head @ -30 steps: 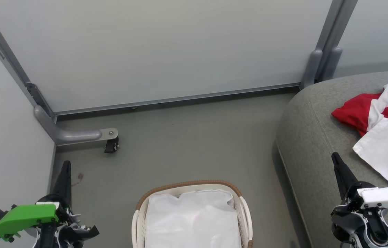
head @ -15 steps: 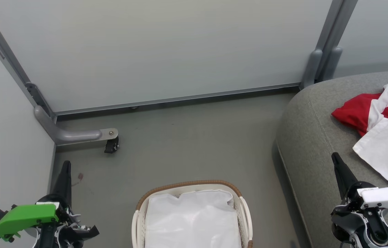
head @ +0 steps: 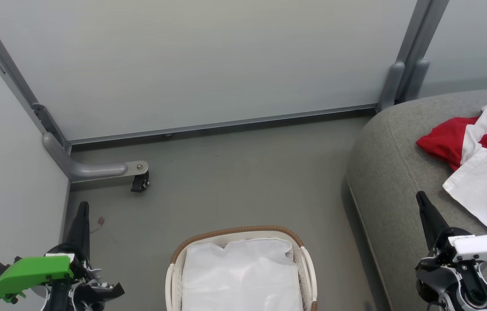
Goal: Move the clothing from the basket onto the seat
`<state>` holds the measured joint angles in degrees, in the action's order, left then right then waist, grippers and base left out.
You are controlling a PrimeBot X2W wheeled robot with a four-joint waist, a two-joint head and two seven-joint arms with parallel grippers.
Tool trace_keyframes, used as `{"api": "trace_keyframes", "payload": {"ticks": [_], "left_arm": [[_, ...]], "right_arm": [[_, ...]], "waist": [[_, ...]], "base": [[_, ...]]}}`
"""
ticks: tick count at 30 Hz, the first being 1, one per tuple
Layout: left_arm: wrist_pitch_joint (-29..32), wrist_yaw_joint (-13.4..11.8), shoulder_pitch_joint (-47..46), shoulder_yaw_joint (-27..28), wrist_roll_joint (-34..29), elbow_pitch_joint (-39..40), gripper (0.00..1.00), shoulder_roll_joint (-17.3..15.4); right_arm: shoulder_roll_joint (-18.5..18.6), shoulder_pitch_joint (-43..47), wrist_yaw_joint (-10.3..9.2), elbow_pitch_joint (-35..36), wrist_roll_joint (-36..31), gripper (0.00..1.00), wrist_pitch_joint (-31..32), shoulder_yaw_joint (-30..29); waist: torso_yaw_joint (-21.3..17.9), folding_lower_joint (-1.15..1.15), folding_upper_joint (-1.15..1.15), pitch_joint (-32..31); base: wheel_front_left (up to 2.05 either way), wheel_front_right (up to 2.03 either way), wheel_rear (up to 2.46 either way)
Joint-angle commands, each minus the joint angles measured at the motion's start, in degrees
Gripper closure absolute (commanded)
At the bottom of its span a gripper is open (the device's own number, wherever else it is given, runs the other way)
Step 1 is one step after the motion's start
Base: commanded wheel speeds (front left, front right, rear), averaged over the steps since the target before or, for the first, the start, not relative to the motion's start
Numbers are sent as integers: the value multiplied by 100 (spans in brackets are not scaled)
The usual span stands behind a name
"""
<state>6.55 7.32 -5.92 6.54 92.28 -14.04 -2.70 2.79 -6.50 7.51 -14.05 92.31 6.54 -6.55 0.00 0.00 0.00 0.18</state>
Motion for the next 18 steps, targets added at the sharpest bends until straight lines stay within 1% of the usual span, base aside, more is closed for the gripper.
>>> {"api": "trace_keyframes", "payload": {"ticks": [1, 18], "left_arm": [[17, 36, -60, 11, 26, 9, 100, -33], [17, 36, -60, 11, 26, 9, 100, -33]], "right_arm": [[15, 59, -4, 17, 19, 100, 20, -11], [16, 60, -4, 17, 18, 100, 19, -10]], "waist": [[0, 0, 0, 0], [0, 0, 0, 0]], "base": [[0, 0, 0], [0, 0, 0]]}}
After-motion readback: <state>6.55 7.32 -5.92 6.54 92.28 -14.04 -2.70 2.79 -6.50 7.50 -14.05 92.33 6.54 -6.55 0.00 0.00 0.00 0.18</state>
